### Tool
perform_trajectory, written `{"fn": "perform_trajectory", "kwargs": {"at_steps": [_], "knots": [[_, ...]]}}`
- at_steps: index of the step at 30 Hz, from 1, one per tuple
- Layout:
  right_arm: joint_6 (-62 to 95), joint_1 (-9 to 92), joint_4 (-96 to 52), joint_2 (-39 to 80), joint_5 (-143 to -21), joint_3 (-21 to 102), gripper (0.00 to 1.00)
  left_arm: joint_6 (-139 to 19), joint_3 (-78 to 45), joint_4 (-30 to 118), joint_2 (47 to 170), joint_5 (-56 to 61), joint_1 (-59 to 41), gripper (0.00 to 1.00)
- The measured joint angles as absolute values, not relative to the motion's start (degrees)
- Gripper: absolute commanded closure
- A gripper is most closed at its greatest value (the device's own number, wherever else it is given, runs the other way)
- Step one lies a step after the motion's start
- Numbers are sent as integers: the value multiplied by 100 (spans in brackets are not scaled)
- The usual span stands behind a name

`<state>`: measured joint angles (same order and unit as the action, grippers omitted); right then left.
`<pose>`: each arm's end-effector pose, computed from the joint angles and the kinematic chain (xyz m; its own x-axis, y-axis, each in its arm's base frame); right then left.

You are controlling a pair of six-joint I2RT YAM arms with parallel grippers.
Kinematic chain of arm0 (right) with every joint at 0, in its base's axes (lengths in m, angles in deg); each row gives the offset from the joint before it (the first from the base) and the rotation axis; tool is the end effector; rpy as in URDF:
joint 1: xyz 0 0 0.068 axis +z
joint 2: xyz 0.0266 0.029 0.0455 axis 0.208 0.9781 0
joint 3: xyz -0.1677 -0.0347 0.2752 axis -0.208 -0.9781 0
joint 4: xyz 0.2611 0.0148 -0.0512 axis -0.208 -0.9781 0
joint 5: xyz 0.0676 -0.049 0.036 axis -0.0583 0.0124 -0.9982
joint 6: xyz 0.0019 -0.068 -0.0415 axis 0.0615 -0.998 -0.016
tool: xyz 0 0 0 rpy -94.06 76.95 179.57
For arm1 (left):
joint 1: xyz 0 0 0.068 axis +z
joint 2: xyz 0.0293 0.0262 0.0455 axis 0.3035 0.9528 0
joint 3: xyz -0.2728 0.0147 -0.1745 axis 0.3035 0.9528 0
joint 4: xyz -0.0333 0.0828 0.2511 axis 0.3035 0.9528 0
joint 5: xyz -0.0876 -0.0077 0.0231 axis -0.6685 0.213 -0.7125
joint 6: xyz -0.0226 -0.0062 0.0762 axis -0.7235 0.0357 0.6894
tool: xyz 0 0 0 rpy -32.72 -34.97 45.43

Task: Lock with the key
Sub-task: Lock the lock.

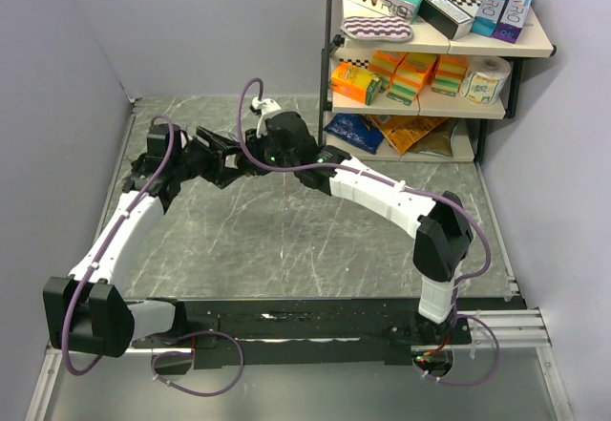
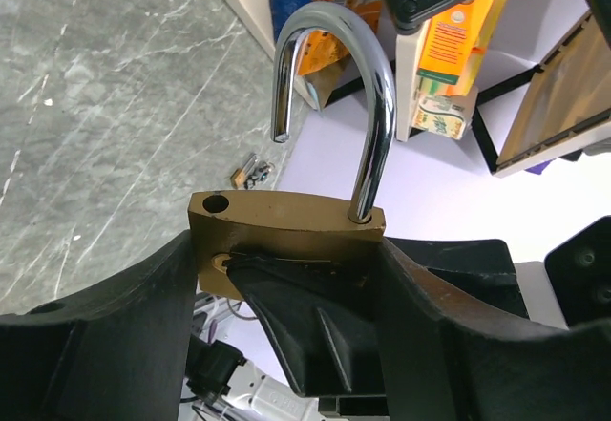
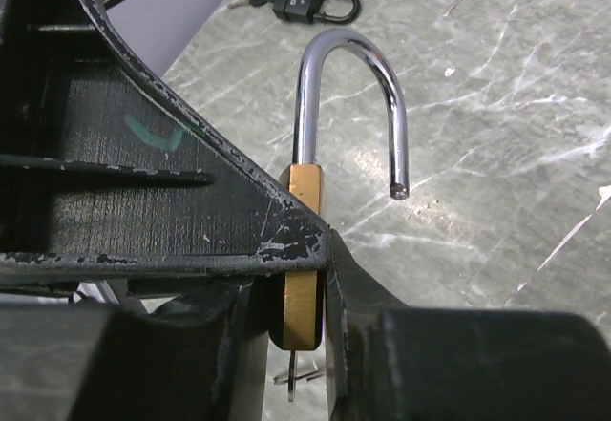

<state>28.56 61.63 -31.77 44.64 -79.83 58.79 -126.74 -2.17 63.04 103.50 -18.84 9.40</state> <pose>0.3137 0.3789 0.3804 -0.4833 -0.0722 -0.8725 -0.6965 0.6355 0.3332 0.2786 -0.0748 0.3530 -0.6353 -0.7698 0.0623 -0.3612 0.2248 -0.9050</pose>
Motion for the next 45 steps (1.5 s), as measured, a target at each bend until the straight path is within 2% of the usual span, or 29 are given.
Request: {"fn": "perform_trajectory", "kwargs": {"at_steps": [3, 7, 8, 9, 11, 16, 20, 26, 39, 41, 45], "knots": [[2891, 6163, -3163, 4464, -7940, 5914, 100, -12698, -217, 6250, 10339, -1887, 946, 83], [2878, 6163, -3163, 4464, -7979, 5916, 100, -12698, -193, 6256, 10311, -1854, 949, 32], [2873, 6163, -3172, 4464, -8014, 5916, 100, -12701, -176, 6256, 10297, -1852, 957, 26], [2860, 6161, -3172, 4464, -8058, 5916, 100, -12694, -156, 6265, 10273, -1865, 986, 10], [2810, 6141, -3163, 4464, -8174, 5916, 100, -12637, -147, 6311, 10243, -1928, 1082, 1], [2508, 5957, -3299, 4401, -8923, 5724, 100, -12110, -268, 6464, 10193, -2186, 1742, 4], [2285, 5632, -3509, 4084, -9811, 5219, 100, -10928, -1030, 7034, 10474, -2276, 2166, 4], [1883, 5048, -3843, 3284, -11089, 4456, 100, -8600, -2073, 7476, 10859, -2929, 2291, 4], [353, 4786, -5080, 1247, -12499, 3966, 100, -4270, -2517, 8407, 10415, -4663, 2251, 4], [172, 4786, -5172, 1087, -12635, 3901, 100, -3438, -2657, 8919, 10376, -4813, 1932, 4], [-147, 4786, -5244, 871, -12879, 3715, 100, -2295, -2484, 9327, 10090, -4796, 643, 4]]}}
